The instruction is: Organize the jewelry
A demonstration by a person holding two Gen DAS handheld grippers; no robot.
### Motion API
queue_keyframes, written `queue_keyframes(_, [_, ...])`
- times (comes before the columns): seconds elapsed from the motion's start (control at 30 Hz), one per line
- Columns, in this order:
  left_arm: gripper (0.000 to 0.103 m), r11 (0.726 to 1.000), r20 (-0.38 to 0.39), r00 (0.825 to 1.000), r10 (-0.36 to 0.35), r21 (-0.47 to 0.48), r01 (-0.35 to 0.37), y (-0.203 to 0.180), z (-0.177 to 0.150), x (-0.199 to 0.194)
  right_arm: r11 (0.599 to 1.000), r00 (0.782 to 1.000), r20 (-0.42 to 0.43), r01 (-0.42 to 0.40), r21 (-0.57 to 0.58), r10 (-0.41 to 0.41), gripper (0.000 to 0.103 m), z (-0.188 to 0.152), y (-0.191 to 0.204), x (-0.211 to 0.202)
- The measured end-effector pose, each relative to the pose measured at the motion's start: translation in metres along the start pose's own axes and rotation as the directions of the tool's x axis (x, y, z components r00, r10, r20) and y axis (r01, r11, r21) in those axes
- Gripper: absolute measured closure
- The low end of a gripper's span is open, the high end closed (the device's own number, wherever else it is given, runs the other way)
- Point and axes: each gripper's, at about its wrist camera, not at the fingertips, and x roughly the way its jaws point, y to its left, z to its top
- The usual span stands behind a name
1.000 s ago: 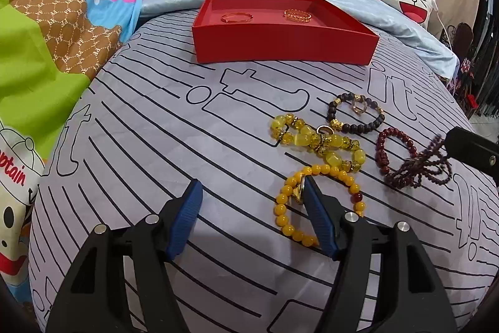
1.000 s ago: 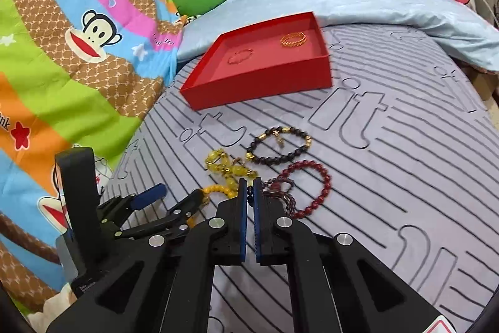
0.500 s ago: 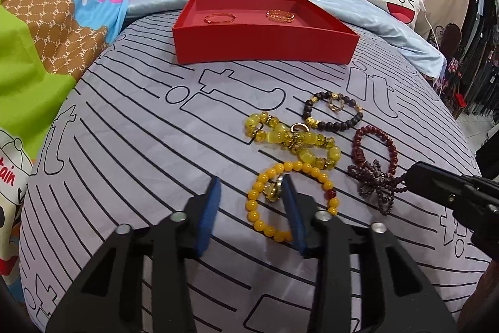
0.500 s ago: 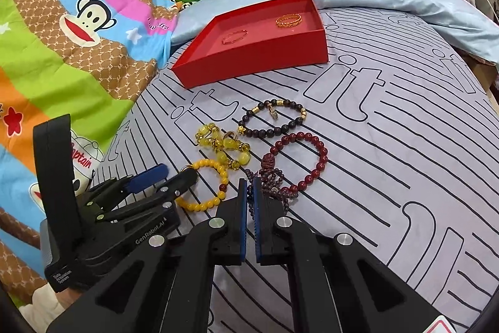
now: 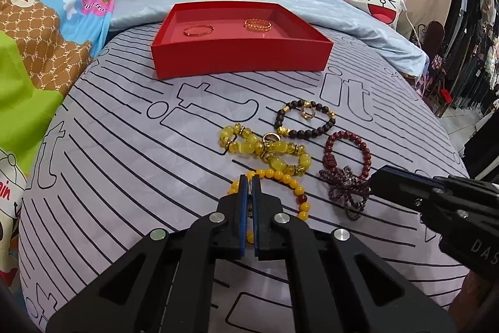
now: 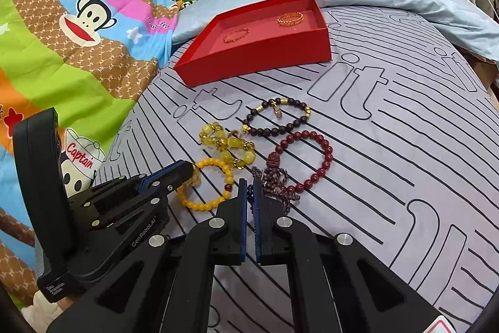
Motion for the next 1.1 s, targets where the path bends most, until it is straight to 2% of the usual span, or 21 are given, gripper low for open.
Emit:
queue_keyframes(0.33, [0.101,1.0,0.024,1.0,-0.006,-0.016,0.006,0.0,0.023,-0.015,0.999,0.998,0.049,-0.038,0.02,0.037,0.099,0.011,0.009,-0.014])
queue_keyframes(1.1, [0.101,0.999,0.094,0.995,0.035,-0.03,-0.032,0.015,0.076,-0.023,0.997,0.984,0.167,-0.072,0.02,0.067,0.099,0.071,0.01,-0.019])
